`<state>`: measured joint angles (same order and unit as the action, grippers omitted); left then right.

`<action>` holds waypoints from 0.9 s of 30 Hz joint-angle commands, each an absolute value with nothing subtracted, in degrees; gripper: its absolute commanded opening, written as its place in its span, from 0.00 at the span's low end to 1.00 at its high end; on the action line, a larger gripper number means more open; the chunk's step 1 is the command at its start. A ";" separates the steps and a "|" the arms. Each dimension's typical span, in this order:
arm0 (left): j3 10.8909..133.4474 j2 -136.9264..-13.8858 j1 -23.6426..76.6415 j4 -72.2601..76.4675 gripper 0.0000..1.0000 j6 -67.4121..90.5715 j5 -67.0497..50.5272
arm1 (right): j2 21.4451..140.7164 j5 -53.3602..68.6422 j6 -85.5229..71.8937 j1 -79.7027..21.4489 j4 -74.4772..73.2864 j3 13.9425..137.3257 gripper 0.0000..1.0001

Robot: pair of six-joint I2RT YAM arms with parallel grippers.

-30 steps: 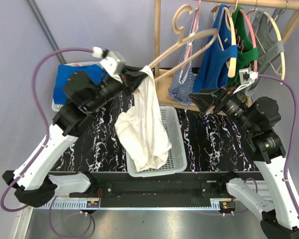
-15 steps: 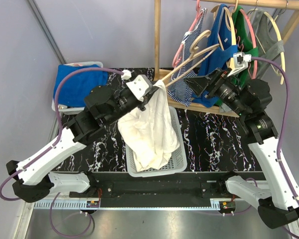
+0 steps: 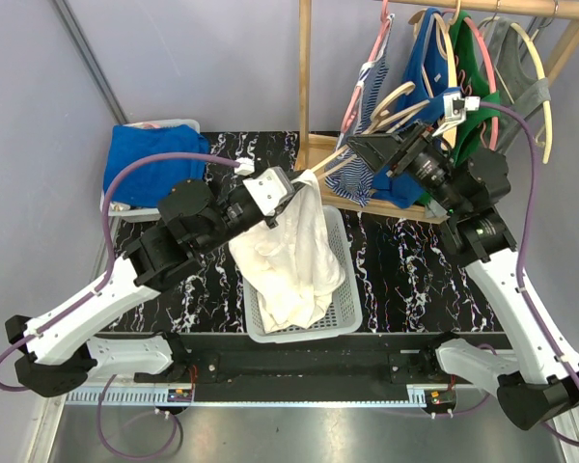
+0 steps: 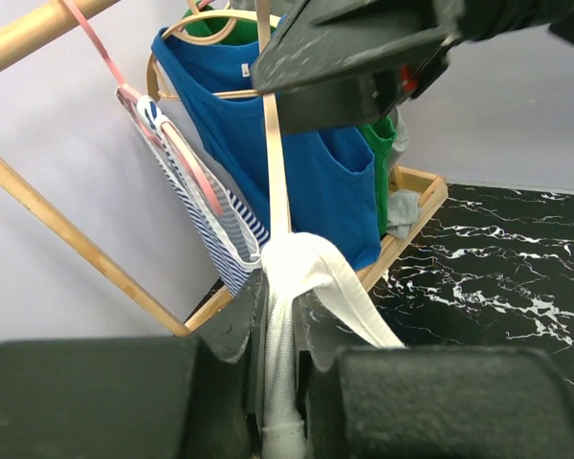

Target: Remove the tank top from the hanger

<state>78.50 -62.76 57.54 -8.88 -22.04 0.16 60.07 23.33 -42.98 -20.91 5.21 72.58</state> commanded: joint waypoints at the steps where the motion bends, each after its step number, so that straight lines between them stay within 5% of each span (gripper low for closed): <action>1: 80.60 -61.87 57.92 -2.90 0.00 -22.68 -1.49 | 61.69 23.82 -46.14 -22.32 11.87 71.98 0.87; 6: 82.09 -62.31 58.27 -4.39 0.00 -20.92 -3.60 | 61.70 21.62 -45.79 -23.03 13.18 71.37 0.78; 9: 82.27 -62.14 58.80 -6.50 0.00 -20.31 -5.62 | 61.09 20.04 -45.70 -23.03 15.46 70.40 0.54; 11: 81.83 -61.70 58.80 -7.12 0.01 -20.21 -6.68 | 60.65 18.90 -44.22 -23.12 15.29 70.66 0.28; 14: 80.34 -60.74 58.80 -7.65 0.10 -20.83 -6.59 | 59.15 16.53 -40.71 -23.03 13.02 71.98 0.09; 16: 79.89 -60.38 58.80 -7.73 0.17 -21.09 -6.15 | 58.45 15.39 -38.60 -23.03 10.13 73.12 0.05; 18: 79.89 -60.03 58.80 -7.91 0.53 -21.35 -6.24 | 58.01 14.77 -35.34 -23.12 7.31 74.62 0.03; 20: 79.98 -59.77 58.80 -8.09 0.69 -21.53 -6.77 | 57.75 13.89 -32.54 -23.03 5.72 75.58 0.03; 27: 80.86 -59.33 58.71 -10.28 0.77 -21.36 -8.17 | 57.48 13.01 -29.53 -23.20 2.55 76.03 0.03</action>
